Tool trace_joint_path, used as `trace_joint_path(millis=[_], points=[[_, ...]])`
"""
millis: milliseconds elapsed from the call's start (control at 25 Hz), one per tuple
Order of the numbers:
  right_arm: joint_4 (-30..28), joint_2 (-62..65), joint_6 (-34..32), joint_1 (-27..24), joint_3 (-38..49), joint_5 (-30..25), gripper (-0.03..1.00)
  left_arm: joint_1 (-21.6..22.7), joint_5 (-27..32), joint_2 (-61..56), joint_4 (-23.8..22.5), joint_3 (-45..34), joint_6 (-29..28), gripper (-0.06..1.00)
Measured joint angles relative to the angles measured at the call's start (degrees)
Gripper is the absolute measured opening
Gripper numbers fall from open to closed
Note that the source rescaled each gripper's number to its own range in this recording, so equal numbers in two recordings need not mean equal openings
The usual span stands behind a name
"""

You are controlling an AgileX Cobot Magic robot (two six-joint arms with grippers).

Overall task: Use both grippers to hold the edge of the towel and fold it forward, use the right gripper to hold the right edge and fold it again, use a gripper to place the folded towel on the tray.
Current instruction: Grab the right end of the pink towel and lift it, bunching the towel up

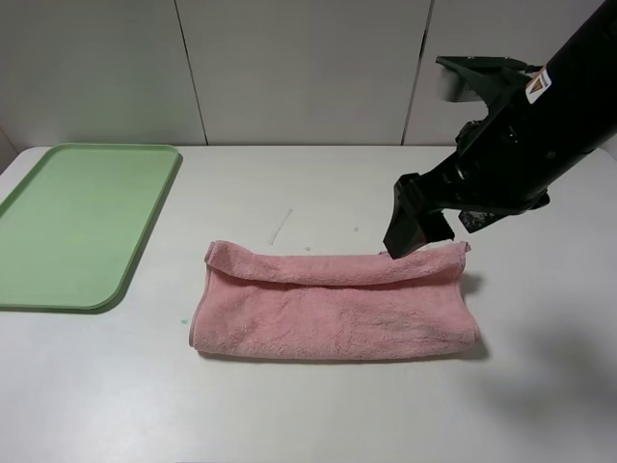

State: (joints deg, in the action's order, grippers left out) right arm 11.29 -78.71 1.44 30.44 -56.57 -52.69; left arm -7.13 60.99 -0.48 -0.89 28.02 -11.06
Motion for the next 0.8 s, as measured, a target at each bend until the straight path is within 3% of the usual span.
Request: trace_joint_path(millis=[160, 320, 800], points=[[0.0, 0.0, -4.37, 0.0, 0.0, 0.0, 1.0, 7.3, -0.05, 0.0, 0.0, 0.0, 0.0, 1.0], [-0.56, 0.0, -6.42, 0.0, 0.0, 0.07, 1.0, 11.35, -0.04, 0.0, 0.0, 0.0, 0.0, 1.0], [-4.71, -1.87, -13.52, 0.0, 0.0, 4.05, 1.0, 12.26, -0.04, 0.0, 0.0, 0.0, 0.0, 1.0]])
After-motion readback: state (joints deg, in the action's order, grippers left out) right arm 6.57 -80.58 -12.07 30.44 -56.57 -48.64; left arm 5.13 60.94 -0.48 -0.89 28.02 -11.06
